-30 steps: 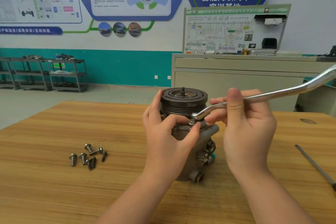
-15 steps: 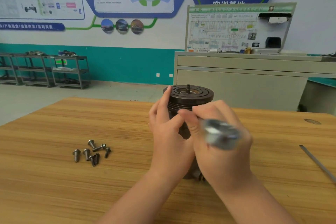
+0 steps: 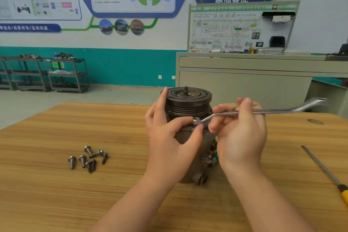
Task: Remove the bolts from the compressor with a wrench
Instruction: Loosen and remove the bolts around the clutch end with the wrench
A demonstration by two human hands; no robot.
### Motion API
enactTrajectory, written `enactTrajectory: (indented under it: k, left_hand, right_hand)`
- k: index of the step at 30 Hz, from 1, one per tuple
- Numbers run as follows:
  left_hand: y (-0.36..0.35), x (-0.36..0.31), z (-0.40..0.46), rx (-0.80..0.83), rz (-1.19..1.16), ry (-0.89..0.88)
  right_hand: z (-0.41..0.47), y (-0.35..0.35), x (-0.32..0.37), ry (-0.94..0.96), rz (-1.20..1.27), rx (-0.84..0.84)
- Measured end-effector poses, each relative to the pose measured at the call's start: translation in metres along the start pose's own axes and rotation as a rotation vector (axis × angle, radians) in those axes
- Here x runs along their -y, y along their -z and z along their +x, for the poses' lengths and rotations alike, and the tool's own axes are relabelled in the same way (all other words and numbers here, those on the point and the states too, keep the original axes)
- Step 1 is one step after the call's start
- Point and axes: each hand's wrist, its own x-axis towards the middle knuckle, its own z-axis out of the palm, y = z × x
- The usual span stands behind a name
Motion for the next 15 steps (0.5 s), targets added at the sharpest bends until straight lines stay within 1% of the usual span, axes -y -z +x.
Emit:
enactTrajectory:
  k: [2,3,5,7,10,13,15]
  left_hand:
    - [0.001,0.000,0.002,-0.007,-0.032,-0.004]
    - [0.002,-0.001,0.002,-0.021,-0.032,-0.012]
    - [0.002,-0.002,0.003,-0.044,-0.031,-0.028]
    - [0.003,-0.003,0.003,-0.063,-0.034,-0.041]
    - [0.003,-0.006,0.005,-0.087,-0.023,-0.048]
    - [0.001,-0.007,0.005,-0.110,-0.017,-0.016]
    - [0.000,-0.009,0.005,-0.100,-0.032,0.027]
  right_hand:
    - [0.015,0.004,0.001,-0.272,0.114,-0.003]
    - [0.019,0.006,0.002,-0.367,0.150,0.013]
    - [0.024,0.008,0.003,-0.454,0.180,0.071]
    - [0.025,0.009,0.005,-0.419,0.180,0.114]
    - [0.022,0.006,0.011,-0.280,0.145,0.194]
    - [0.012,0.000,0.014,-0.206,0.145,0.338]
    - [0.006,-0.003,0.014,-0.152,0.141,0.358]
